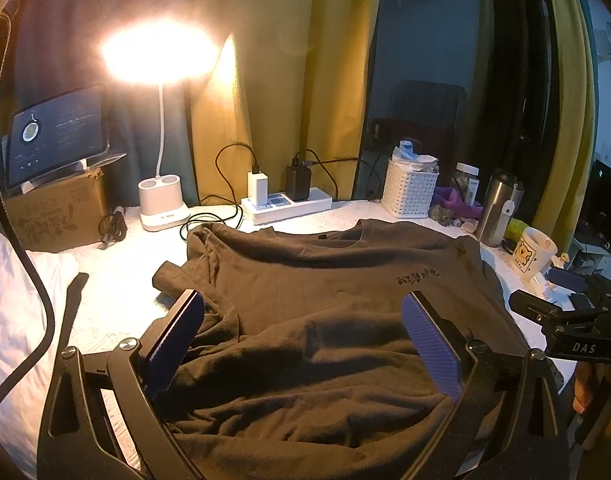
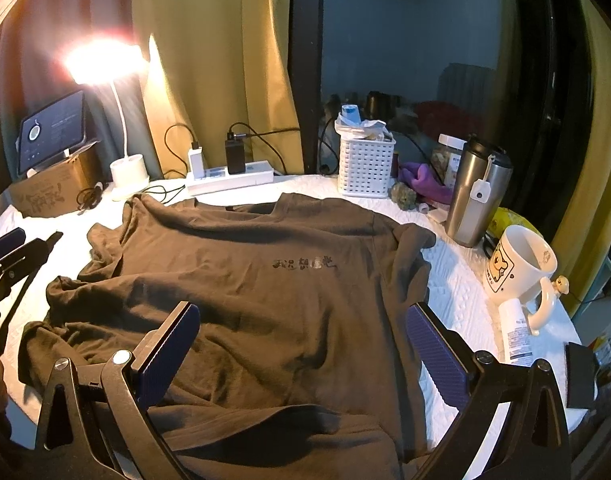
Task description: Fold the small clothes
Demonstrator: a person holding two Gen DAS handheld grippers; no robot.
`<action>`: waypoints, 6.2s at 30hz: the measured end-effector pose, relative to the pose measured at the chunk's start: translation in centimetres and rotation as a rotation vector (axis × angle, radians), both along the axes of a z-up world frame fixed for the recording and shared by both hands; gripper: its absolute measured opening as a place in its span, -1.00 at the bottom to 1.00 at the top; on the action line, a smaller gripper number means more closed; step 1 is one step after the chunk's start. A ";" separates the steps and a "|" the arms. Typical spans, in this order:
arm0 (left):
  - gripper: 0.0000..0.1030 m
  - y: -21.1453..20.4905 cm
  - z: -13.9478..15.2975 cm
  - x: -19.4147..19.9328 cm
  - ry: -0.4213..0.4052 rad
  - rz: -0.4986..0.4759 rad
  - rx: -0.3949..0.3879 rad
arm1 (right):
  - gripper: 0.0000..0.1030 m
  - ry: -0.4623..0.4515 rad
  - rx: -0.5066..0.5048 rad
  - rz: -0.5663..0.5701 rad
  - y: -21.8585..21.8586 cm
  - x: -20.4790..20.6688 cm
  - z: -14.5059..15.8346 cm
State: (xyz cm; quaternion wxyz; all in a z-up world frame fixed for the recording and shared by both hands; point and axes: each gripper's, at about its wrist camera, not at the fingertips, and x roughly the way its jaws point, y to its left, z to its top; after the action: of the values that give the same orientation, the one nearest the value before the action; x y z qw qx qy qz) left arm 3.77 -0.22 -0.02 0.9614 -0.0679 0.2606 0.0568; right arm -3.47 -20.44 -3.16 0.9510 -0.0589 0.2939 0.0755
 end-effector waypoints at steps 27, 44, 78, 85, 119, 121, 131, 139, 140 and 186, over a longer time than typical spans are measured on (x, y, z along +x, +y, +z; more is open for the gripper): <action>0.90 -0.9 -3.7 8.7 0.166 0.001 0.019 | 0.05 0.170 0.072 -0.193 -12.5 13.3 -5.2; 0.90 1.3 -5.5 11.1 0.203 0.021 -0.018 | -0.46 0.249 0.092 -0.172 -11.8 19.6 -8.2; 0.90 4.9 -4.5 5.8 0.151 0.056 -0.067 | -0.86 0.190 -0.169 0.013 -0.6 14.2 -7.0; 0.90 5.6 -4.6 5.0 0.152 0.060 -0.081 | -0.40 0.248 -0.138 0.067 1.2 13.2 -7.9; 0.90 7.3 -5.1 3.6 0.174 0.130 -0.079 | 0.62 0.374 0.185 0.242 3.2 18.4 -8.2; 0.90 7.2 -4.9 3.4 0.168 0.128 -0.074 | 0.62 0.374 0.174 0.275 4.4 17.3 -7.8; 0.90 6.3 -4.9 3.0 0.171 0.103 -0.075 | 0.62 0.237 0.107 0.037 -3.2 12.5 -4.7; 0.90 4.5 -4.6 2.8 0.168 0.058 -0.058 | 0.46 0.274 0.160 0.066 -4.8 11.6 -7.1; 0.90 4.4 -4.5 2.6 0.166 0.058 -0.054 | 0.32 0.276 0.155 0.088 -4.4 11.6 -7.2; -0.58 11.8 -10.3 10.5 0.431 -0.011 0.181 | 0.25 0.312 0.108 0.117 -0.4 12.1 -7.9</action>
State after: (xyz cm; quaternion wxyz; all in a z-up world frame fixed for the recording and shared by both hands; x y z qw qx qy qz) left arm 14.28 11.57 -10.30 0.8859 0.0337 0.4542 0.0880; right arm 8.66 -20.87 -11.10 0.8896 -0.0122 0.4296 0.1547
